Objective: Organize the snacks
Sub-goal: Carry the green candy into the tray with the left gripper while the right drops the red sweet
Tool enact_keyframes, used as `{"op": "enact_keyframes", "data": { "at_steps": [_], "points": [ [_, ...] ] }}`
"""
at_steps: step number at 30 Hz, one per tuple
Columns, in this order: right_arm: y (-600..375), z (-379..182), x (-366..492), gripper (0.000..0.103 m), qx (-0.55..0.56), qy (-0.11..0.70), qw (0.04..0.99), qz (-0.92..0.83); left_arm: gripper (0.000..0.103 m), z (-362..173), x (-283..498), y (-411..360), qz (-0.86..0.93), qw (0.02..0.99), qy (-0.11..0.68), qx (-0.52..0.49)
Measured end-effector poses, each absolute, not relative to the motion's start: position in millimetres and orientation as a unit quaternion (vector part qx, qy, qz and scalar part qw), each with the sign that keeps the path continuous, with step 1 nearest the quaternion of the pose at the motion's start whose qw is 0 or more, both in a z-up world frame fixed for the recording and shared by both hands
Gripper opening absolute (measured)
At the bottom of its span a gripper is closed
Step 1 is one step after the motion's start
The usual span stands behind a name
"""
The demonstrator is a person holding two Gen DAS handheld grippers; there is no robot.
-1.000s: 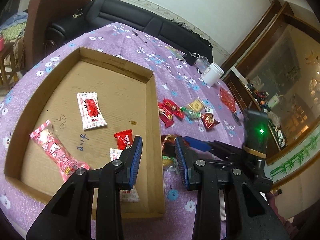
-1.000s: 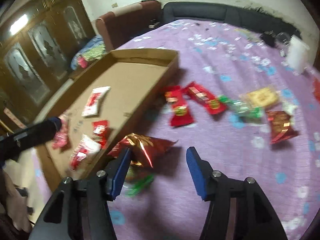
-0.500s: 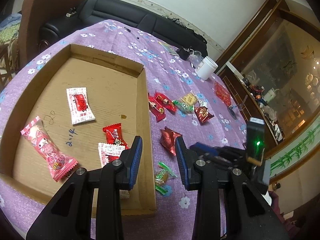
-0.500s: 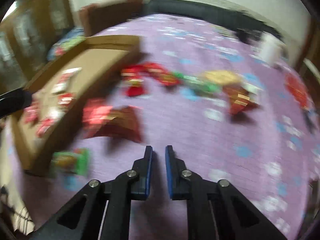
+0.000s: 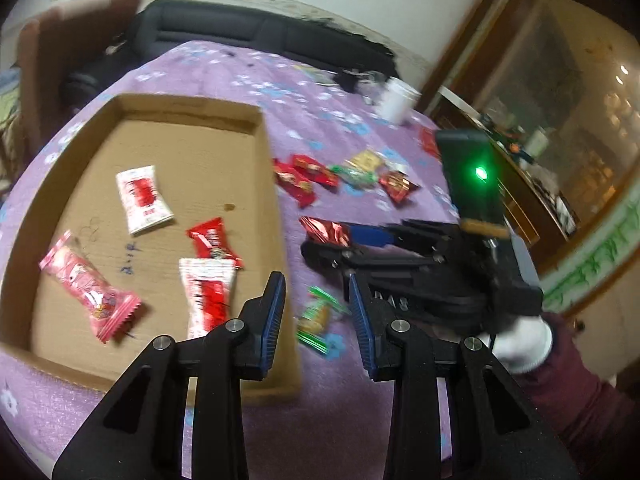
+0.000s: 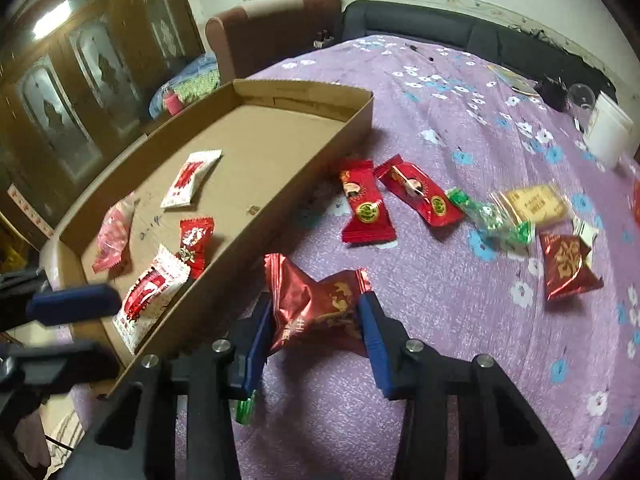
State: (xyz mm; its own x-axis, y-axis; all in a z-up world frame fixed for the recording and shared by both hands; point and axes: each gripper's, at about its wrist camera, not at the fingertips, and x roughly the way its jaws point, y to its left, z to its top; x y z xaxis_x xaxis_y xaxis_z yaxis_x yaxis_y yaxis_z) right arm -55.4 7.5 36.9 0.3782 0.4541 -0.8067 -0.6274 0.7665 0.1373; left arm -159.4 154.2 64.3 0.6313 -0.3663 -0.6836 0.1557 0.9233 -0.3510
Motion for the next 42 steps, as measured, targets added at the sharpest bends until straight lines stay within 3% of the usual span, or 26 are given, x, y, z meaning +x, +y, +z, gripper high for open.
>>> {"op": "enact_keyframes", "data": {
  "at_steps": [9,20,24,35,42],
  "points": [
    [-65.5,36.9,-49.0,0.042,-0.041,0.455,0.85,0.262,0.033,47.4,-152.1,77.8,-0.198,0.879,0.425,0.091],
    [-84.1,34.5,-40.2,0.047,0.007,0.453,0.848,0.277,0.033,21.1,-133.7,74.2,-0.167,0.845,0.474,0.184],
    [-89.6,34.8,-41.0,0.045,0.018,0.452,0.847,0.279,0.025,18.5,-140.1,69.8,-0.187,0.839,0.481,0.172],
    [-97.9,40.1,-49.6,0.041,0.031,0.441,0.857,0.264,0.024,39.3,-148.4,82.5,-0.225,0.858,0.458,0.058],
    [-89.0,57.8,-56.9,0.041,0.026,0.427,0.861,0.274,0.024,66.9,-146.1,142.3,-0.18,0.89,0.417,-0.032]
  ]
}}
